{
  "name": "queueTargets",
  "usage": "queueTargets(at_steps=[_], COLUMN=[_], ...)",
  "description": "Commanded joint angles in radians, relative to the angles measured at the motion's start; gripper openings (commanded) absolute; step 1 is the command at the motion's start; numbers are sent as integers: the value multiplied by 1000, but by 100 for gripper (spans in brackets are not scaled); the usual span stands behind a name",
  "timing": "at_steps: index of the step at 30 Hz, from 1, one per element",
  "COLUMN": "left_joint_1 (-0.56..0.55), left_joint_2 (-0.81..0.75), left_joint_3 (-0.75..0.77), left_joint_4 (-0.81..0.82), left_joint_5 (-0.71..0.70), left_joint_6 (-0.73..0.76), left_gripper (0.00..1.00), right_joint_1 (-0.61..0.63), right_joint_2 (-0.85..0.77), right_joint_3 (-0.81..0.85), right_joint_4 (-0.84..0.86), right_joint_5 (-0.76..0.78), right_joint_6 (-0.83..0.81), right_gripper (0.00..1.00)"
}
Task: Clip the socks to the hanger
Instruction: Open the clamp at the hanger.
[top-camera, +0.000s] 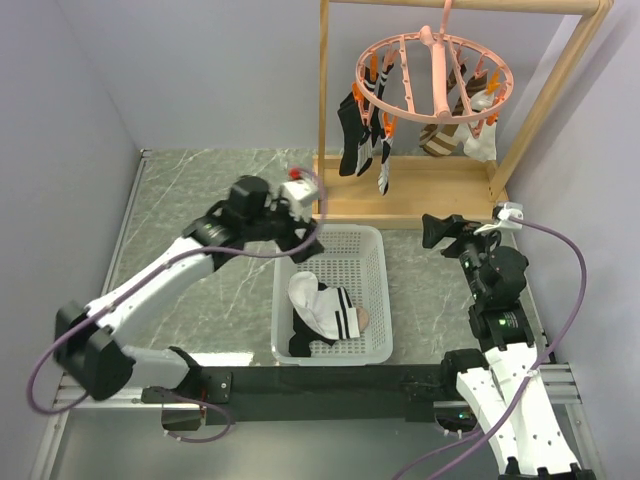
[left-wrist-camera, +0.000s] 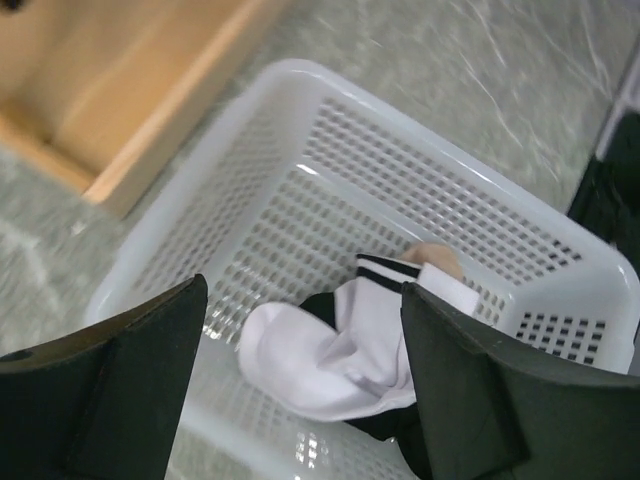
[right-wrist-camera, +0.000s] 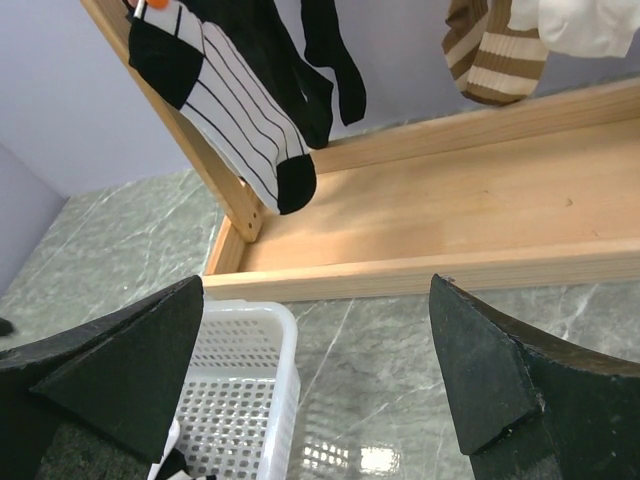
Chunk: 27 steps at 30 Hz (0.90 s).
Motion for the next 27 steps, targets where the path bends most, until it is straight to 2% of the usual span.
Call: queueTargets(at_steps=[1, 6, 13, 17, 18, 21, 23, 27], left_joint_1=[-73, -93, -159, -159, -159, -159, -159, -154], left_joint_2=[119, 272, 388, 363, 349, 291, 241, 163], left_joint_3=[110, 176, 199, 170, 141, 80, 43, -34], left_joint_4=[-101, -155, -153, -69, 4, 110, 219, 322], left_joint_5=[38, 109, 64, 70, 78, 63, 12, -121], left_joint_6=[173, 223, 210, 153, 136, 52, -11, -103], left_gripper=[82, 76, 70, 72, 73, 79, 82, 88], right_joint_1=[1, -2, 0, -2, 0, 0, 0, 0], right_joint_2=[-2, -18, -47, -39, -36, -27, -19, 22], right_joint_3=[-27, -47, -68, -64, -50, -15, 1, 46], right_joint_4=[78, 89, 106, 135, 143, 198, 248, 324], right_joint_5=[-6, 43, 115, 181, 190, 158, 159, 254], right_joint_6=[11, 29, 31, 31, 28, -15, -35, -107], right_gripper=[100, 100, 99, 98, 98, 96, 96, 95])
